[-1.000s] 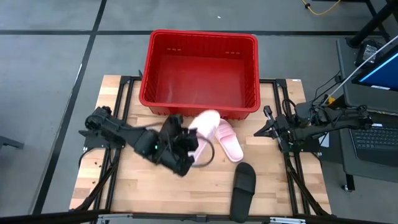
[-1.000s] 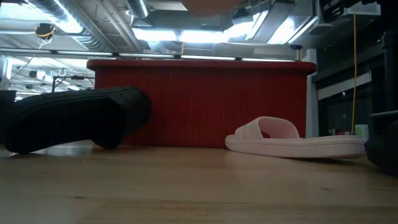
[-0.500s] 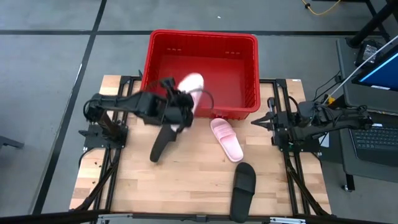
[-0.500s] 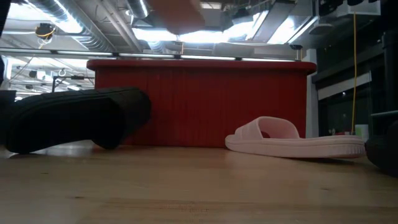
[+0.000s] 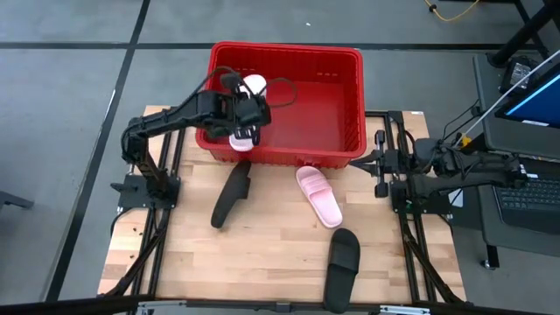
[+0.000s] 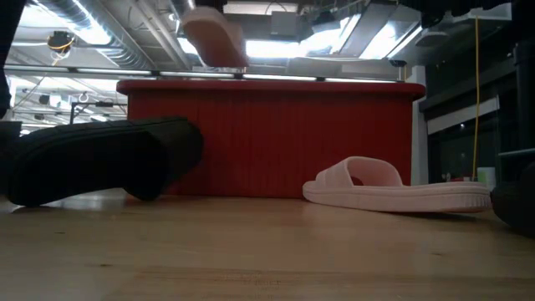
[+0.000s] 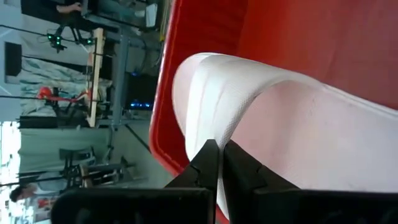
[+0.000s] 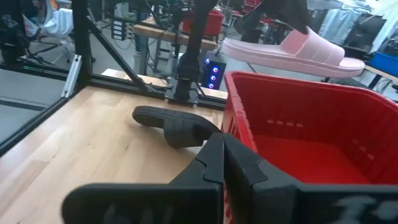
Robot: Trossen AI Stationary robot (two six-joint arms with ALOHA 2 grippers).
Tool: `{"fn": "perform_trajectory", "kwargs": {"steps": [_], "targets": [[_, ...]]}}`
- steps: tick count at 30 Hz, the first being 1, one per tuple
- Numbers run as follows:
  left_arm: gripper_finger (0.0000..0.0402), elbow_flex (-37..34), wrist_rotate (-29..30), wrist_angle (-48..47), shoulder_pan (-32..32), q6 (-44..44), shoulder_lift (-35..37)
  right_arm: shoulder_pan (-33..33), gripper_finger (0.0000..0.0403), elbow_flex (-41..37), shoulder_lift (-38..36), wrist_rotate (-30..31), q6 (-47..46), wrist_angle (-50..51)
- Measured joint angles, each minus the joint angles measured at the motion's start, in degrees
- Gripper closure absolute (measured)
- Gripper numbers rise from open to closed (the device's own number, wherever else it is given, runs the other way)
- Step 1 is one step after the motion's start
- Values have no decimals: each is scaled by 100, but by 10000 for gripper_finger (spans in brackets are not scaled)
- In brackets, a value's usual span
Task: Pick and place slides into bin
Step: Put the left pink slipper into the red bin
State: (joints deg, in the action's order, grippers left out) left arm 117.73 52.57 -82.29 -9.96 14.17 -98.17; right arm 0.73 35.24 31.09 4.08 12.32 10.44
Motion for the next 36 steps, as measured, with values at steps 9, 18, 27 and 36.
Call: {"fn": "perform_trajectory", "kwargs": {"steps": [9, 18, 27, 36], "targets": [[398, 0, -188, 648, -673, 615, 0, -293, 397, 0, -2, 297, 7, -48], [398, -13, -648, 1117, -1260, 1434, 0, -400, 397, 0, -5, 295, 20, -41], [398, -13, -885, 1395, -1843, 1853, 0, -400, 397, 0, -77, 312, 314, -37], [398, -92, -1336, 1538, -2315, 1760, -17, -400, 397, 0, -103, 407, 319, -37]]}}
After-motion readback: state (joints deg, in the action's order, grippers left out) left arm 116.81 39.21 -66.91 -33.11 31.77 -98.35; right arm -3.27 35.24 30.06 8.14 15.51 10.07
